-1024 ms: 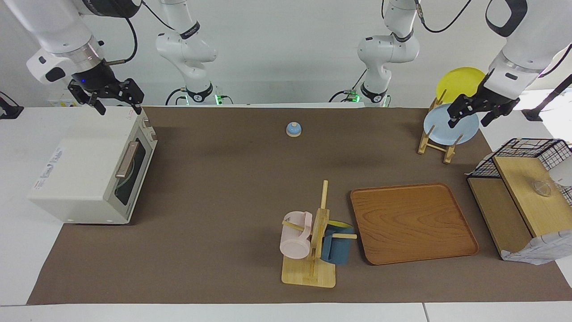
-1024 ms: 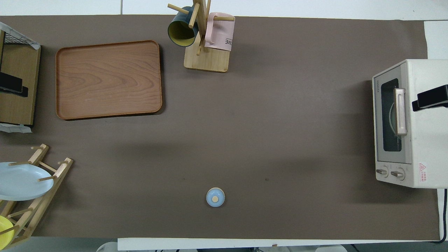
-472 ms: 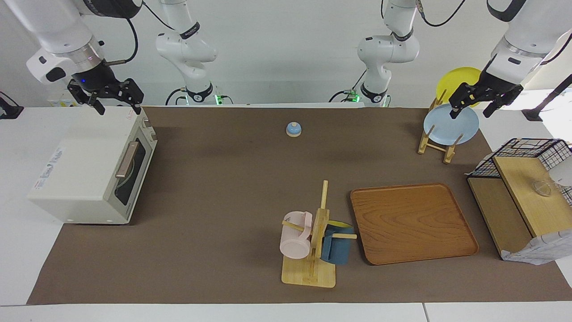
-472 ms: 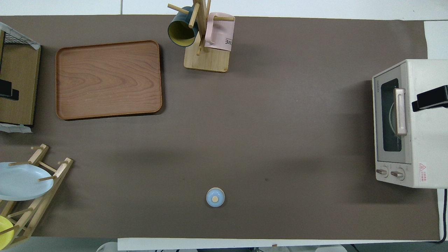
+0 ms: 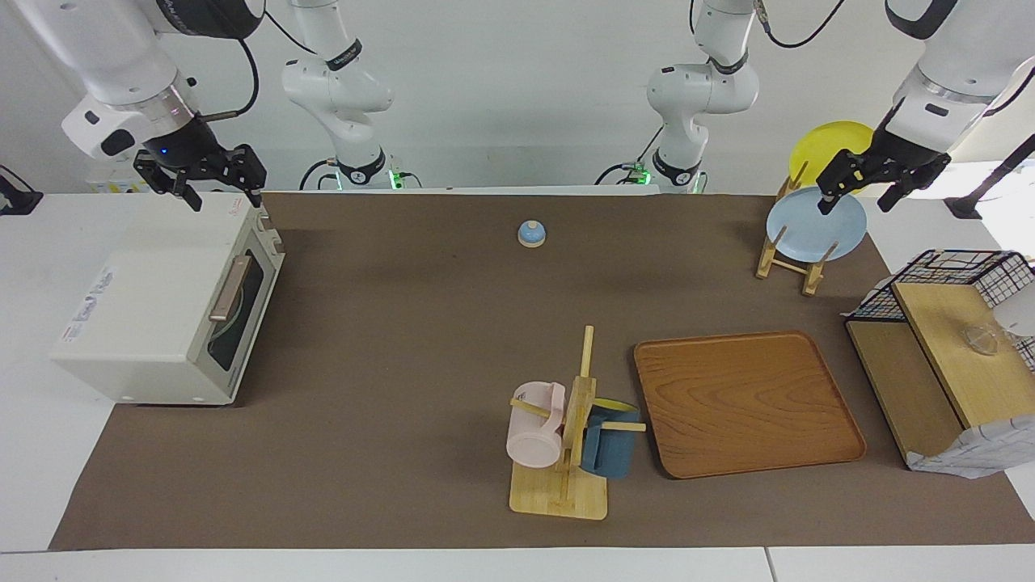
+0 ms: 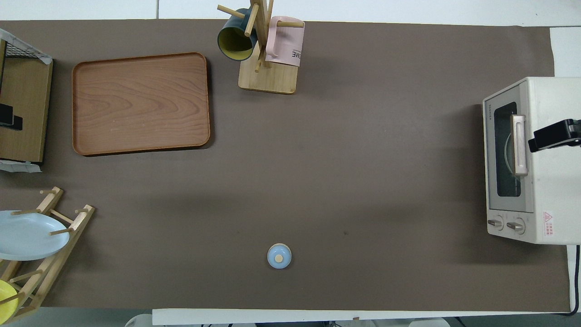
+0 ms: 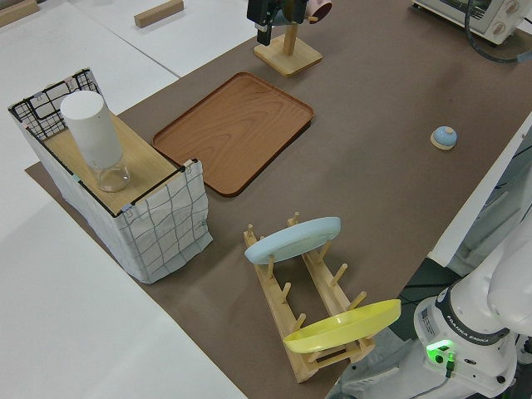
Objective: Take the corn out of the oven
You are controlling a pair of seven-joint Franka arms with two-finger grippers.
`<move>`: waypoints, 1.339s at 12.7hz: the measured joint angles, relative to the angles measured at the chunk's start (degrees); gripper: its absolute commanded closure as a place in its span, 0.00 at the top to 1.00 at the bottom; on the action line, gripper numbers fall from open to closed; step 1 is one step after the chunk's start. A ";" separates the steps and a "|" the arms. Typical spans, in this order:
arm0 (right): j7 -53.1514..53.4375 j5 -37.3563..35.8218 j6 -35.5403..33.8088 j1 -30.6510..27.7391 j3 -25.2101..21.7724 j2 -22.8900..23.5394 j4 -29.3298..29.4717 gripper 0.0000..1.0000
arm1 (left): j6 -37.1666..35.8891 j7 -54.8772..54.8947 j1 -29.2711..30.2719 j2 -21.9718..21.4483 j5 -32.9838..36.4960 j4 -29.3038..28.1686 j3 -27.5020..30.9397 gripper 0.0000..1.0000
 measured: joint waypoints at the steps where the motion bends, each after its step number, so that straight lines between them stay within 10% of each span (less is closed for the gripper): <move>1: -1.38 -0.21 2.76 -0.28 -0.31 -0.83 -2.66 0.00 | 0.00 0.00 0.00 0.00 0.00 0.00 0.00 1.00; 17: 3.06 -6.27 18.46 -1.11 -0.54 6.71 -13.68 0.00 | 0.00 0.00 0.00 0.00 0.00 0.00 0.00 1.00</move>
